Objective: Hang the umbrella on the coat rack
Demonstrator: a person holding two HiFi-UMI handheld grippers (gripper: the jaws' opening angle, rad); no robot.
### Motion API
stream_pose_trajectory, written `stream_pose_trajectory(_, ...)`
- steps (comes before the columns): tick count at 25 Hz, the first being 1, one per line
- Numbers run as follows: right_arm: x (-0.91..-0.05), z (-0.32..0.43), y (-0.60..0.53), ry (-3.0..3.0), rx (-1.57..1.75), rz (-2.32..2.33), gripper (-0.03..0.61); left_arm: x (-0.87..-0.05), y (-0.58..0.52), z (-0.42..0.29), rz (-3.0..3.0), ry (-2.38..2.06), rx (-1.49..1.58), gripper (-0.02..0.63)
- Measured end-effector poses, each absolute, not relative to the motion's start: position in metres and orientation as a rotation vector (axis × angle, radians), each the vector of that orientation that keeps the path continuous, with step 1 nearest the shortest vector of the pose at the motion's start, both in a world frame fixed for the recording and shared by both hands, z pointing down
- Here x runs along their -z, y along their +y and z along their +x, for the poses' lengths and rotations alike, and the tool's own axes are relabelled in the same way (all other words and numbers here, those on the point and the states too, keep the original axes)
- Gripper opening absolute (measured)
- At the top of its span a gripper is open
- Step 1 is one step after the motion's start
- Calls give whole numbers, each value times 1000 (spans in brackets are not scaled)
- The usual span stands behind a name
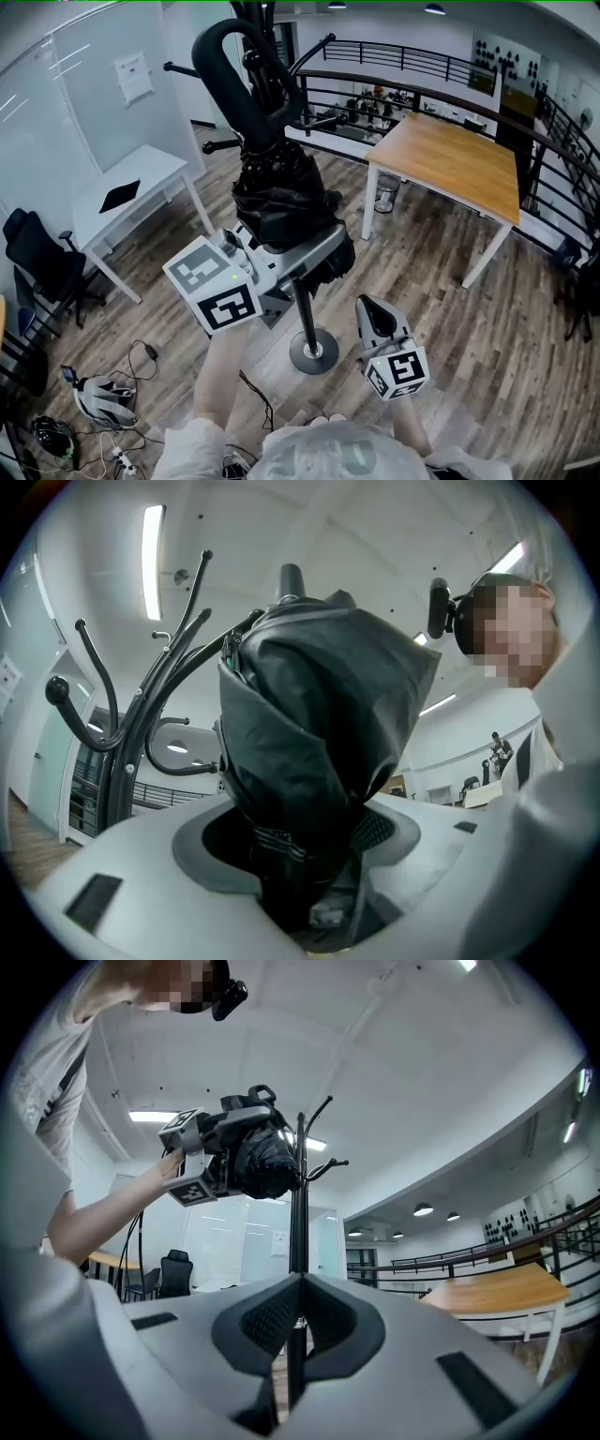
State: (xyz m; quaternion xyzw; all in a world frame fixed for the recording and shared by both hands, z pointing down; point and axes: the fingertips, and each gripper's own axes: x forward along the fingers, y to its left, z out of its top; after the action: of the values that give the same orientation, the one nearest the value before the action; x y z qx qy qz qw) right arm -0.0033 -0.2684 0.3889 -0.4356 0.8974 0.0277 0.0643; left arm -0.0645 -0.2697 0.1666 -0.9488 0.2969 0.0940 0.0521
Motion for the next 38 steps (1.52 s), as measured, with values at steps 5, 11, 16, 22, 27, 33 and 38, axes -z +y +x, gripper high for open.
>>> stream_pose_trajectory(5, -389, -3, -270, 2711, -87, -1316, 31, -168, -284, -63, -2942, 878, -307, 295)
stream_pose_trajectory(11, -396, 1, -276, 2706, -56, -1348, 31, -175, -295, -62, -2998, 843, -344, 295)
stream_pose_trajectory(16, -406, 1, -277, 2722, -31, -1363, 31, -186, -307, -70, -3050, 834, -380, 295)
stream_pose_trajectory(22, -414, 7, -283, 2717, -6, -1392, 31, -205, -322, -67, -3111, 828, -415, 295)
stream_pose_trajectory(27, -420, 12, -287, 2717, -2, -1421, 31, -225, -335, -70, -3170, 791, -458, 295)
stream_pose_trajectory(33, -429, 13, -292, 2716, 29, -1467, 31, -238, -354, -80, -3230, 792, -524, 295)
stream_pose_trajectory(38, -429, 8, -298, 2720, 52, -1479, 31, -263, -377, -90, -3316, 816, -546, 295)
